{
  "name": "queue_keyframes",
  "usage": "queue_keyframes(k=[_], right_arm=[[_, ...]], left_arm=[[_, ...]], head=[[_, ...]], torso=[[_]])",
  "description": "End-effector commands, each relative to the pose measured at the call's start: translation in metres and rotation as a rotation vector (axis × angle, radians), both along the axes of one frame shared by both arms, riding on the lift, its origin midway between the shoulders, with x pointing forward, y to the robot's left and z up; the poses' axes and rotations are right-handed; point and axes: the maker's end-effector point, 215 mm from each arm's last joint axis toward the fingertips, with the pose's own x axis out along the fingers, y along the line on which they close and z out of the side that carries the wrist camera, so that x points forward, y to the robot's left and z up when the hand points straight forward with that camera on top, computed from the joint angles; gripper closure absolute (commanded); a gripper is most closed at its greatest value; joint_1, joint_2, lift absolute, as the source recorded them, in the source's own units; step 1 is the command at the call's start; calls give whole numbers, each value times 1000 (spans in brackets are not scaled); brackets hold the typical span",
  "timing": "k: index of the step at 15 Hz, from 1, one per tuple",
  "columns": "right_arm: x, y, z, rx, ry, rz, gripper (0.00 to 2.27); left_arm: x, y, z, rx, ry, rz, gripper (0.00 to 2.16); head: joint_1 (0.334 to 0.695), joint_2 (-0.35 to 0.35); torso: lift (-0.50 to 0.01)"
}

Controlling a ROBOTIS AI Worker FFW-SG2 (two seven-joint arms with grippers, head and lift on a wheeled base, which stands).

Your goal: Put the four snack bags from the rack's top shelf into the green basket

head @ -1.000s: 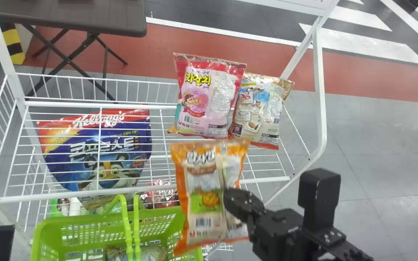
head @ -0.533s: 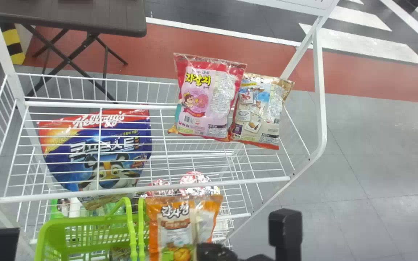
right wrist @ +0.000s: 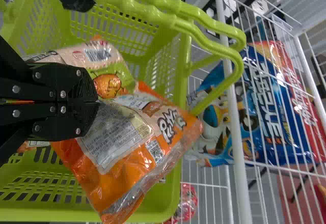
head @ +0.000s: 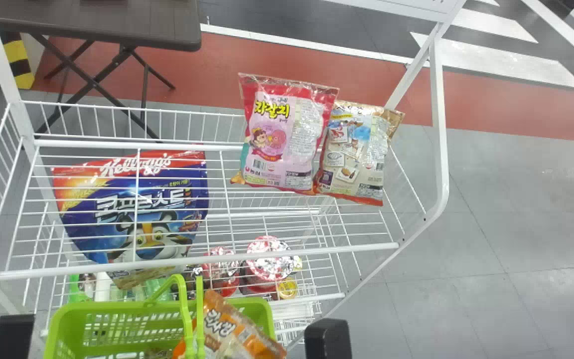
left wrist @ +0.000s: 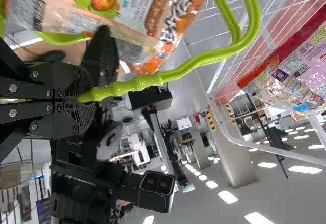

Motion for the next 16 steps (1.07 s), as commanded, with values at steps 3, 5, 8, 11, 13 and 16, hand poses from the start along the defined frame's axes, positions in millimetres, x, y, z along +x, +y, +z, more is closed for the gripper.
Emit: queue_keyframes(k=[3,5,8,11,13,16], right_arm=[[-15,12,-32,-34,82,47,2118],[-13,-11,-52,-149,128,48,1997],[-3,-30,-51,-180,119,13,60],[46,-47,2,-157,-80,-76,2],[89,-56,39,-121,-238,-144,49],[158,-75,110,-74,-544,-288,76]], left_arm=[[-3,-6,0,15,-9,-15,2142],[-3,-7,1,17,-11,-17,2142],[-1,-7,-1,27,-14,-13,2142],[0,-7,-1,27,-14,-14,2142],[-1,-9,-1,25,-14,-16,2142],[-3,-8,0,24,-12,-18,2142]], head=[[695,-312],[695,-333],[695,-350],[695,-350],[695,-350],[695,-350]], torso=[[0],[0],[0],[0],[0],[0]])
